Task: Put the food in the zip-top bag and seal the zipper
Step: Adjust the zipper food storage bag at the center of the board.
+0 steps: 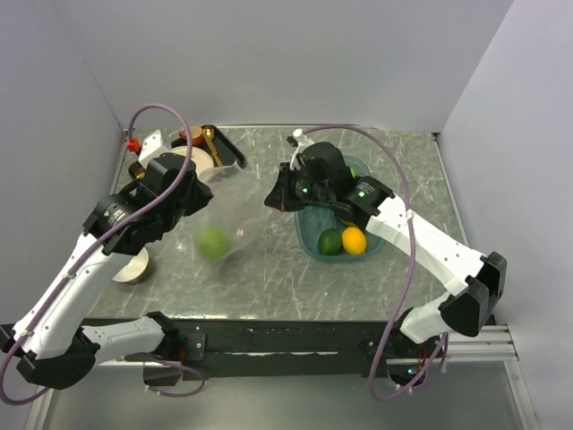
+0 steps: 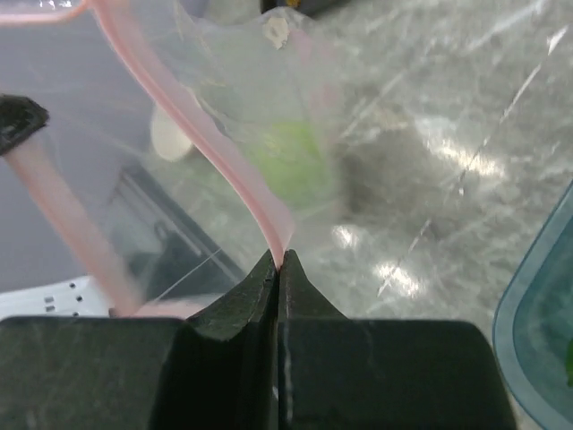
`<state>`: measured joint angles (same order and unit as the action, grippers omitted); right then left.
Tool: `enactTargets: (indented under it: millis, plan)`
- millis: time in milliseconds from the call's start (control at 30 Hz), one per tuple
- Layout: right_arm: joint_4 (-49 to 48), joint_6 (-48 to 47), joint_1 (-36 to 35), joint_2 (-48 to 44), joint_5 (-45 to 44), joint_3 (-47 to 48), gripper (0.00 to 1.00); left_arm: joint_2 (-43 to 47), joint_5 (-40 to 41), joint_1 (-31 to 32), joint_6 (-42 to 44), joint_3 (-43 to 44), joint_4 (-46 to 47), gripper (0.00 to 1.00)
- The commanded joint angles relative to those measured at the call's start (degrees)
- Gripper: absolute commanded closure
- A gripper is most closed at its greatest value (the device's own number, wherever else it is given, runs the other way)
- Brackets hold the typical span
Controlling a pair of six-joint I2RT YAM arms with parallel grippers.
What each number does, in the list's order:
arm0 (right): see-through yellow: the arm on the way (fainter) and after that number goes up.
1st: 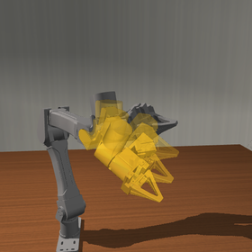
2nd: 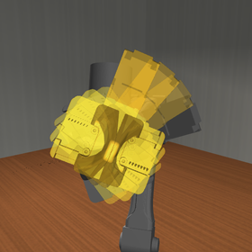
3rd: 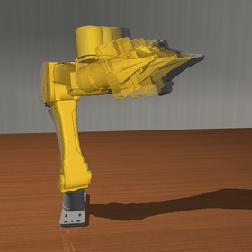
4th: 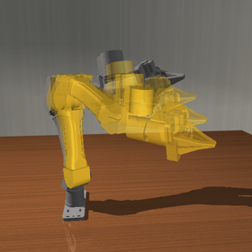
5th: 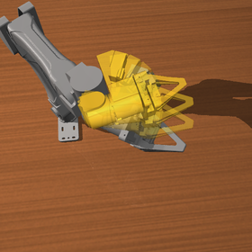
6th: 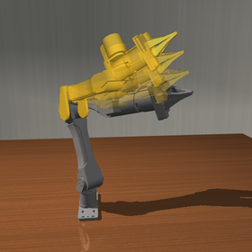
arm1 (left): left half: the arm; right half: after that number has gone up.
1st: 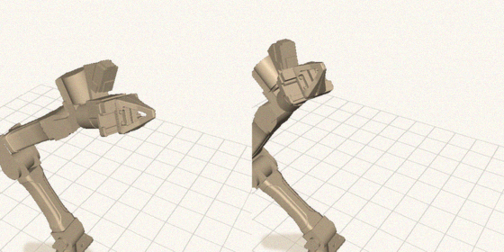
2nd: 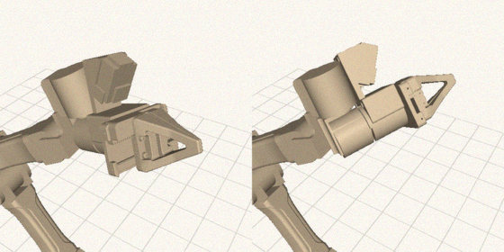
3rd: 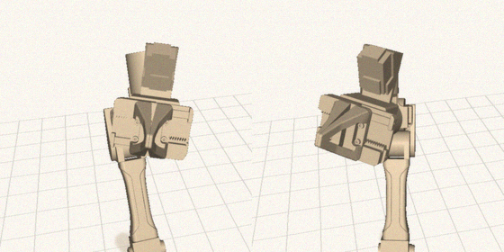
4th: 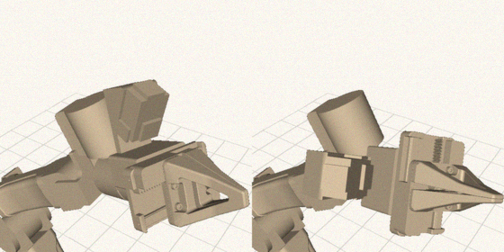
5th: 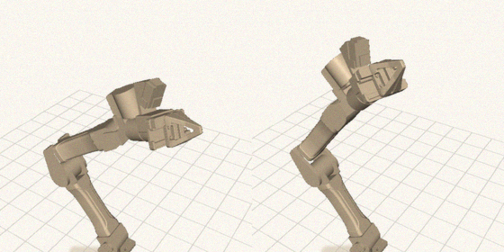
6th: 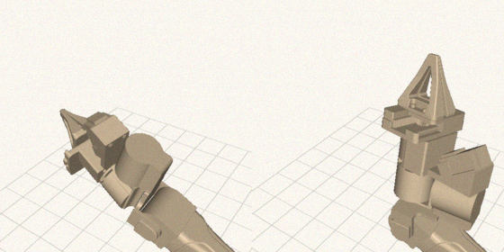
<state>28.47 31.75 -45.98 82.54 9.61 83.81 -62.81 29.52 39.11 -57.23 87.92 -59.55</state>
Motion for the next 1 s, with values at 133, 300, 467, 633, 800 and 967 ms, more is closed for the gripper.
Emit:
enactTargets:
  millis: [133,300,467,633,800,967]
  plan:
    - [-3.51,1.12,0.71,3.84,4.64,-0.04,0.94,0.41,-2.35,-0.88,4.23,-3.0,2.06,0.99]
    - [-6.67,2.26,1.06,5.08,-0.01,-9.09,0.93,-2.4,-8.06,-1.85,4.06,-14.68,9.8,0.99]
    - [-5.0,2.88,2.12,2.19,-7.49,-15.42,0.84,-4.34,-12.29,-1.85,5.02,-17.61,16.12,0.99]
    - [-4.04,2.45,6.15,-5.63,-12.76,-18.68,0.36,-7.15,-15.45,-1.85,6.95,-16.2,20.08,0.99]
    - [-1.23,1.83,10.63,-16.24,-21.2,-21.14,0.17,-11.45,-19.23,-1.76,8.45,-13.66,20.53,0.99]
    - [1.32,-0.28,18.8,-17.42,-19.28,-25.01,0.11,-14.18,-21.95,-1.76,8.45,-14.96,22.36,0.99]
